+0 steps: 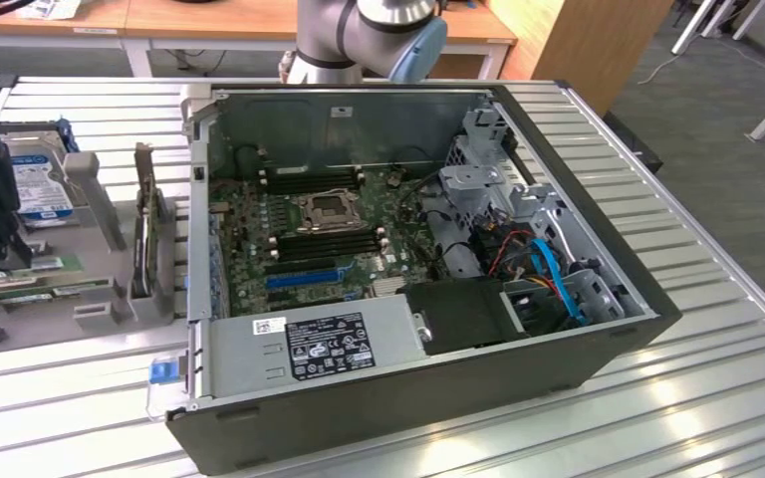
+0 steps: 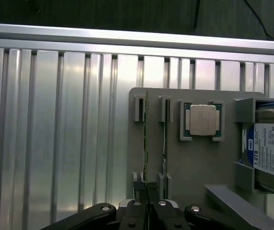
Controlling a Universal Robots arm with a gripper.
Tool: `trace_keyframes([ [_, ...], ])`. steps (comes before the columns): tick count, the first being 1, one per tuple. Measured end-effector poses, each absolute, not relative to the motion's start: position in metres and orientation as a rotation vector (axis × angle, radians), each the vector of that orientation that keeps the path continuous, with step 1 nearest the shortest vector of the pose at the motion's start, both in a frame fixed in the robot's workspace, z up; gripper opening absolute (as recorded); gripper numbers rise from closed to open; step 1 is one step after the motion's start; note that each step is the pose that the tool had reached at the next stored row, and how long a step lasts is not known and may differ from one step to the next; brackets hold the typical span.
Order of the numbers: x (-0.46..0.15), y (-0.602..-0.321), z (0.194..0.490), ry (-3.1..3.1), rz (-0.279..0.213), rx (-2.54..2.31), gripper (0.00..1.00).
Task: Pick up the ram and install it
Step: 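Pick up the ram and move it above insertion slot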
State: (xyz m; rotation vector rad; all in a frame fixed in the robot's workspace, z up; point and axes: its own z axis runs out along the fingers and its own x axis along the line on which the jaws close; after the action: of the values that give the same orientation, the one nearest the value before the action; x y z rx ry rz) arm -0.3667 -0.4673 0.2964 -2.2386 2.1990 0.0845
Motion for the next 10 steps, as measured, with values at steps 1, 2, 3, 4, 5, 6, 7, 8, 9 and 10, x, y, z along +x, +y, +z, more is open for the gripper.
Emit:
trace_keyframes([
  [1, -0.367, -0.467, 0.300, 2.199, 0.084, -2.239, 0.12],
  [2, -0.367, -0.467, 0.303, 2.199, 0.084, -2.239, 0.12],
  [3, -0.366, -0.467, 0.306, 2.199, 0.084, -2.239, 0.12],
  [4, -0.366, -0.467, 0.309, 2.200, 0.084, -2.239, 0.12],
  [5, -0.366, -0.467, 0.312, 2.200, 0.084, -2.239, 0.12],
  [6, -0.366, -0.467, 0.315, 2.200, 0.084, -2.239, 0.12],
  [7, -0.366, -0.467, 0.318, 2.200, 0.083, -2.239, 0.12],
  [8, -0.366, -0.467, 0.321, 2.200, 0.083, -2.239, 0.12],
  [9, -0.366, -0.467, 0.324, 2.200, 0.083, -2.239, 0.12],
  [10, -0.366, -0.467, 0.327, 2.200, 0.083, -2.239, 0.12],
])
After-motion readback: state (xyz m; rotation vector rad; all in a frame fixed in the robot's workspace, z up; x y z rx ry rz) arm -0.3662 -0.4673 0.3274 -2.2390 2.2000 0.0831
